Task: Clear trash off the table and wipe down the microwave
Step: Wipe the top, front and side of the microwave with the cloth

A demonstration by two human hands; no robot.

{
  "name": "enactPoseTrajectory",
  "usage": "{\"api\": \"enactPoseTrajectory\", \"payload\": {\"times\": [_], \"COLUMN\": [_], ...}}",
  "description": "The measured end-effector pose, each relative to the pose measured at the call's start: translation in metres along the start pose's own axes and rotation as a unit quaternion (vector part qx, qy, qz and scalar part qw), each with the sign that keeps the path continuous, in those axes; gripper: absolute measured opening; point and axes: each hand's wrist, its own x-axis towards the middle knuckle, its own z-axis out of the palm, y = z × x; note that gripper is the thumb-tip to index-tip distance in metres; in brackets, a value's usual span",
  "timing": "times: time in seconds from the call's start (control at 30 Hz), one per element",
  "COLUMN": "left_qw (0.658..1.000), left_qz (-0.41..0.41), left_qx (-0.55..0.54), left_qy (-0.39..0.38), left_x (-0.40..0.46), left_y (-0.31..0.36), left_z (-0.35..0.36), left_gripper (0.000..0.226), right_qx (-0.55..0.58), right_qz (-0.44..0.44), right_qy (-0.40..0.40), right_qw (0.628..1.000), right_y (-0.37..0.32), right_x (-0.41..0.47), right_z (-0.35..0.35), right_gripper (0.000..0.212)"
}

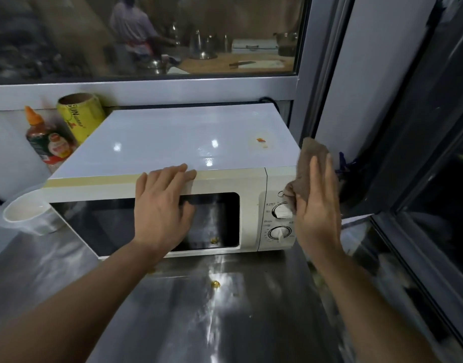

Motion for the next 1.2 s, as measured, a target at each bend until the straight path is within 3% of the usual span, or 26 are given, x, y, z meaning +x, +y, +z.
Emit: {"api": "enactPoseTrajectory", "payload": {"times": [0.13, 0.47, 0.63, 0.83, 0.93, 1.2], "left_qw": [0.999, 0.994, 0.990, 0.988, 0.987, 0.983], "left_qz": [0.028, 0.104, 0.135, 0.147, 0.154, 0.171], "left_qx": [0.010, 0.027, 0.034, 0.019, 0.012, 0.008], "left_qy": [0.014, 0.024, 0.021, 0.035, 0.044, 0.073], "left_x": [-0.001, 0.000, 0.002, 0.004, 0.005, 0.005], "left_y": [-0.005, -0.022, -0.029, -0.037, -0.038, -0.042], "left_z": [0.004, 0.006, 0.005, 0.011, 0.015, 0.022], "left_gripper": [0.052, 0.057, 0.062, 0.059, 0.058, 0.059], "right_qx": [-0.068, -0.052, -0.082, -0.091, -0.087, -0.047], "right_qz": [-0.024, -0.049, 0.055, 0.039, 0.042, 0.121], "right_qy": [0.042, 0.047, 0.120, 0.159, 0.182, 0.215], "right_qw": [0.997, 0.996, 0.988, 0.982, 0.978, 0.968], "right_y": [-0.009, -0.070, -0.106, -0.087, -0.082, -0.065], "right_x": [-0.023, -0.050, -0.045, -0.051, -0.062, -0.111], "right_z": [0.013, 0.040, 0.074, 0.096, 0.110, 0.147], "right_gripper": [0.054, 0.051, 0.057, 0.066, 0.058, 0.056]}}
